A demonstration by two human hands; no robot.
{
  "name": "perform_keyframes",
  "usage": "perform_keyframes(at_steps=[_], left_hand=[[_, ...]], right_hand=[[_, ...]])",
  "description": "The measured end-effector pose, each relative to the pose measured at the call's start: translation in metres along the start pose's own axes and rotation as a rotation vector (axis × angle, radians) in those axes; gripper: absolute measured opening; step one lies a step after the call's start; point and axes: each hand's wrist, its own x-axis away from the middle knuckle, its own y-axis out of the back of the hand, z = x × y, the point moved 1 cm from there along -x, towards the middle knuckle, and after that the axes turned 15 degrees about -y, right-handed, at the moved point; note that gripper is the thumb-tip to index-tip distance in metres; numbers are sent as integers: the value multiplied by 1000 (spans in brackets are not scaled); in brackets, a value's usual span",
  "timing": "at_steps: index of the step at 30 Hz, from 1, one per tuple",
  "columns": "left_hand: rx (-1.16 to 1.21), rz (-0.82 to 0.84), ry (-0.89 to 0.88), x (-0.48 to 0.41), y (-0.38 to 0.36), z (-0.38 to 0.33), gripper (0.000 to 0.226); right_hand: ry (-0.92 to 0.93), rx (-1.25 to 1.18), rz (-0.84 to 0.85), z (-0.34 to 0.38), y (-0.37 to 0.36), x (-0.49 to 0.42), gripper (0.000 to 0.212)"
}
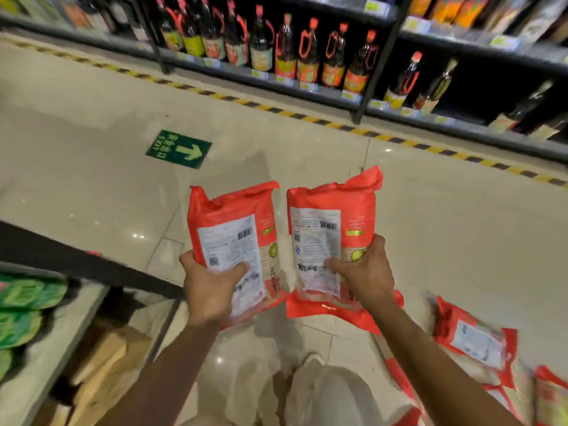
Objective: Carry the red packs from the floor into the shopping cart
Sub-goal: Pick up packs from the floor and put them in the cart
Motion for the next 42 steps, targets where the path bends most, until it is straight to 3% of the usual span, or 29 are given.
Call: perform_keyframes(at_steps=[1, 3, 4, 6, 7, 9, 16, 24, 29, 35, 42], left_hand=[[-32, 1, -31, 8, 4, -13, 72], [-4, 2, -122, 33, 72, -124, 72], [-45, -8, -122, 42, 76, -127, 73], [-35, -42, -213, 67, 140, -220, 74], [-50, -59, -214, 76, 143, -224, 75], [-7, -98, -290, 103, 205, -300, 75], [33, -332, -489, 155, 332, -425, 72], [-13, -647, -530, 215, 460, -469, 74], [-55, -873, -514, 258, 522, -477, 75], [-91, -1138, -412, 321, 566, -468, 80], [-190, -1451, -254, 406, 581, -451, 82]], right_hand=[[22, 7, -34, 3, 5, 13, 72], [118, 10, -47, 82, 66, 107, 70], [108, 19, -73, 80, 70, 119, 70], [207, 12, -69, 142, 117, 204, 69], [208, 8, -83, 138, 120, 213, 68], [312, -20, -90, 190, 158, 289, 66], [579, -62, -156, 293, 205, 433, 69], [854, -81, 27, 369, 178, 541, 78], [992, -71, 238, 397, 145, 596, 77], [1151, 3, 459, 409, 105, 655, 65], [1333, 112, 741, 391, 61, 725, 70]])
